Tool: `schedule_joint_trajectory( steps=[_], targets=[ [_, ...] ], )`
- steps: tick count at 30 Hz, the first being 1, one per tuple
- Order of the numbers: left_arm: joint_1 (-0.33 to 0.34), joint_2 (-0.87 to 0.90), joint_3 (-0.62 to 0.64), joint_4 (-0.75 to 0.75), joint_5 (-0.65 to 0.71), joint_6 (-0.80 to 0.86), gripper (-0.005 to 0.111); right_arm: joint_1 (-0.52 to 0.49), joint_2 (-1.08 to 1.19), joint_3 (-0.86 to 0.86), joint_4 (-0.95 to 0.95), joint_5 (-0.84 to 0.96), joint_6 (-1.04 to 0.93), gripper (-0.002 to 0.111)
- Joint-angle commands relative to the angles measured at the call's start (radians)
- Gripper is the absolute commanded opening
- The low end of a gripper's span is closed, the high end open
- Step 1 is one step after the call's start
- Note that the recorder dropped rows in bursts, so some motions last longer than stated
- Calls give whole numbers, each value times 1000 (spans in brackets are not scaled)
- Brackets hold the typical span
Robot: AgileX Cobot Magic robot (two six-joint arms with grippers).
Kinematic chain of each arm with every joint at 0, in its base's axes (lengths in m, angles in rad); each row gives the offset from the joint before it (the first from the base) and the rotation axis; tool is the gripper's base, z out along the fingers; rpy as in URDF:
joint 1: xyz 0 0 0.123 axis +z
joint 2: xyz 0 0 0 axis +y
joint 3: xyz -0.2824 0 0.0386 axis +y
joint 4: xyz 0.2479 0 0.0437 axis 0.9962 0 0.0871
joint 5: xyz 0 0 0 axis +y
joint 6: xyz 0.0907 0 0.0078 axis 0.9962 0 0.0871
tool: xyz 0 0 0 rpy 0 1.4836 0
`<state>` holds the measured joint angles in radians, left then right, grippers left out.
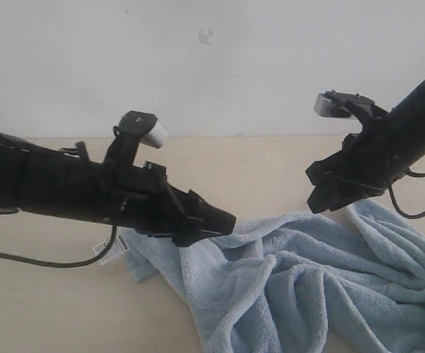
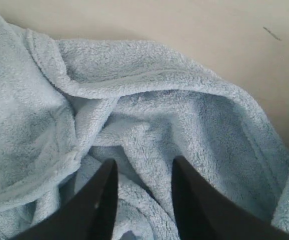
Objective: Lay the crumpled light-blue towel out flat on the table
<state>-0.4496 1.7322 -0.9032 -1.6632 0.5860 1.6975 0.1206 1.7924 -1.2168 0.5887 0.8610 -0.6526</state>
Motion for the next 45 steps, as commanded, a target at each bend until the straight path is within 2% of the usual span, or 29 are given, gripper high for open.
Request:
schedule_joint_trajectory(
  steps=[1, 4, 7, 10, 20, 33, 40, 45],
  targets=[
    [-73, 115, -111, 53, -10, -89, 69, -7, -15, 34, -3, -66, -12, 35],
    [-142, 155, -145, 71, -108, -93, 69, -7, -15, 34, -3, -71, -12, 35],
    [-224, 182, -150, 76, -308, -97, 69, -12, -15, 34, -8, -73, -12, 35],
    [-259, 215, -168, 76, -400, -90, 69, -12, -15, 34, -8, -73, -10, 35],
    [-261, 289, -226, 65, -396, -112, 69, -12, -15, 34, -8, -69, -8, 35],
    [-261, 264, -234, 77, -350, -112, 69, -12, -15, 34, -7, -73, -8, 35],
    [-302, 290, -234, 116, -470, -112, 69, -12, -15, 34, -2, -73, -8, 35],
    [-308, 320, -237, 116, -481, -112, 69, -12, -15, 34, -2, -73, -8, 35]
  ],
)
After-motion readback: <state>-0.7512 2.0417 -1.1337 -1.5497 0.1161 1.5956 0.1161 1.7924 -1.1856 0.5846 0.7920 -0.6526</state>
